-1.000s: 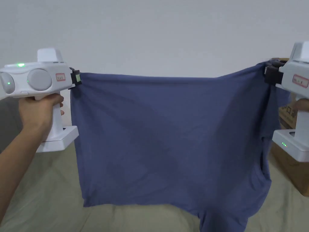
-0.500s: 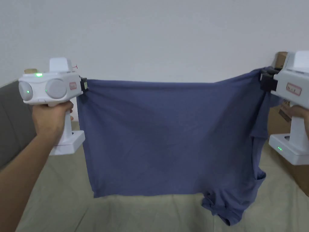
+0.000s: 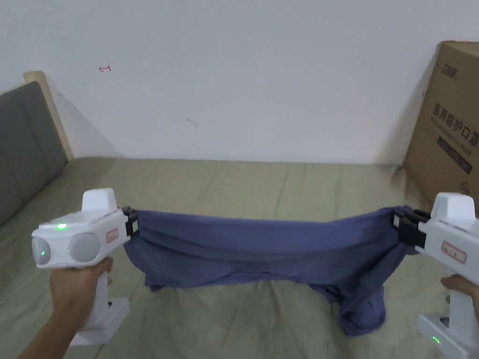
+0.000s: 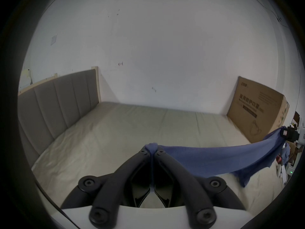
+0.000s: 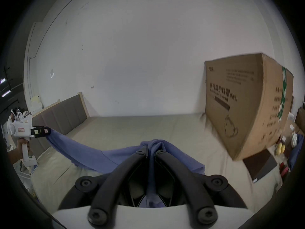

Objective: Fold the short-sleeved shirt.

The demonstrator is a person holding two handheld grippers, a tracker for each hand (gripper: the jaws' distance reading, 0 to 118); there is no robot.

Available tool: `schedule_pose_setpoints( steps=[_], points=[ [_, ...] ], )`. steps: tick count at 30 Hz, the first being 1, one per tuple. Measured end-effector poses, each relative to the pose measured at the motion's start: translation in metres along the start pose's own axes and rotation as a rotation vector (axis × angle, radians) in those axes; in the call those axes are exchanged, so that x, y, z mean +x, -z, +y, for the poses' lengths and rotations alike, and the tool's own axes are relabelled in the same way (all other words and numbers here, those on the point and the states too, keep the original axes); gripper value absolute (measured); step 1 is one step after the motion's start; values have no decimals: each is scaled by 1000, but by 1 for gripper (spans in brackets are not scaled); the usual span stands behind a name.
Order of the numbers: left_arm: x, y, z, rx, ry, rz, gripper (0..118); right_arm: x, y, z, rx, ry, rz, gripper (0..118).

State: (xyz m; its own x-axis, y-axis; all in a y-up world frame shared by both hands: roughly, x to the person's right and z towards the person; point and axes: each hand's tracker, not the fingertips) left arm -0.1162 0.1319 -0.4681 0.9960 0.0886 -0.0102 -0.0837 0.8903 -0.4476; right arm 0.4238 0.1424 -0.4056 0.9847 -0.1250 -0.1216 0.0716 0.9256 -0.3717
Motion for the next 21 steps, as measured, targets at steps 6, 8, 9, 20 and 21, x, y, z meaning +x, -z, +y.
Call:
schedule_pose_setpoints(
  steps=[6,8,9,20,21],
  points=[
    [-23,-51,-80,-94,11,-2,0,-9,-58,-59,-77,38,47,3],
    [-34,-68,-105,-153,7,5,0,-12,-80,-76,-102,51,58,3],
    [-36,-77,-116,-161,5,7,0,-14,-90,-84,-112,56,61,3],
    [-67,-154,-217,-298,-70,55,0,-37,-188,-178,-233,108,70,3],
    [-69,-159,-224,-305,-70,63,0,-37,-193,-188,-251,118,65,3]
  ],
)
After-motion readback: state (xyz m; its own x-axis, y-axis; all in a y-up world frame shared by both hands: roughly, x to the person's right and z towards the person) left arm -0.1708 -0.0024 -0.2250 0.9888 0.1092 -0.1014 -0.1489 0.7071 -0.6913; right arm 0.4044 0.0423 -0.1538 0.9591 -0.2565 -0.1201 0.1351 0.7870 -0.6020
